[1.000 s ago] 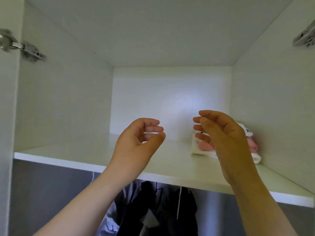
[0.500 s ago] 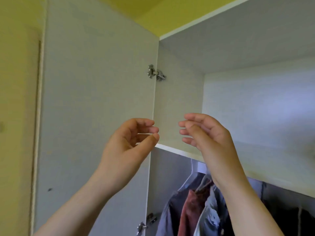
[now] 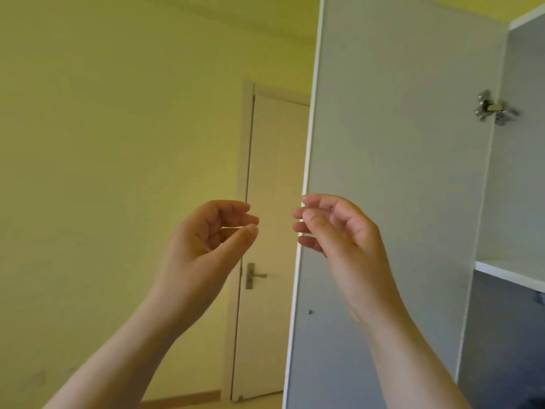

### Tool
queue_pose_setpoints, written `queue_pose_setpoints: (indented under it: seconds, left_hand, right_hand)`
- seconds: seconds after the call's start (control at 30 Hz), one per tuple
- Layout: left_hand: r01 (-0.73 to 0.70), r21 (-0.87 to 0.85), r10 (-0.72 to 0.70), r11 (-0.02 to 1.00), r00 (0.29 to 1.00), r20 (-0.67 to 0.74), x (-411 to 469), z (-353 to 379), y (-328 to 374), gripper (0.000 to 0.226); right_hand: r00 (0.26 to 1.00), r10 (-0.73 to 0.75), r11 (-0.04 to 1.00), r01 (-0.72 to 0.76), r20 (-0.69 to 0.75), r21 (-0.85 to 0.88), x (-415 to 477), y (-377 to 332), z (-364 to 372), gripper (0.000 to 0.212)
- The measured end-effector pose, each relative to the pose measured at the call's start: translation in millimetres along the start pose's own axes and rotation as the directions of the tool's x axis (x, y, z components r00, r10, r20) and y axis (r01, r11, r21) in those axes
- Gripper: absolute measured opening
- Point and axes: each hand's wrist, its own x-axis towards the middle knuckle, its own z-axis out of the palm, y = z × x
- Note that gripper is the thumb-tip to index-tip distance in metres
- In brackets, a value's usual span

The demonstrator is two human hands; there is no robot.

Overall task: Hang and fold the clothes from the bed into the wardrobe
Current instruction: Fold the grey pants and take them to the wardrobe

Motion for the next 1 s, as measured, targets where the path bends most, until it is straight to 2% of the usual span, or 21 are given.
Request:
queue_pose_setpoints:
  seconds: [0.2, 0.43, 0.53, 0.77, 1.0]
  left_hand:
    - [0.013, 0.140, 0.007, 0.990, 0.990, -0.144, 2.2, -33.5, -25.3, 0.028]
    - [0.069, 0.312, 0.040, 0.948, 0.943, -0.330, -0.3, -49.7, -51.0, 0.029]
    - [0.083, 0.402, 0.076, 0.912, 0.929, -0.362, 0.9, -65.8, -61.4, 0.023]
    - [0.092, 0.528, 0.148, 0.844, 0.907, -0.394, 24.0, -112.8, -95.2, 0.025]
    - [0.123, 0.598, 0.172, 0.792, 0.895, -0.412, 58.4, -194.0, -135.6, 0.027]
  right_hand:
    - [0.992, -0.013, 0.992, -0.003, 0.125, 0.123, 15.8, 46.0, 40.6, 0.016]
    - [0.960, -0.072, 0.977, 0.014, 0.269, 0.213, 26.5, 104.4, 78.0, 0.018]
    - [0.943, -0.099, 0.964, 0.012, 0.317, 0.267, 30.8, 123.7, 98.2, 0.020]
    - [0.913, -0.169, 0.935, 0.029, 0.371, 0.355, 56.5, 167.1, 158.9, 0.023]
    - [0.891, -0.175, 0.938, 0.021, 0.420, 0.346, 92.6, 220.7, 238.9, 0.018]
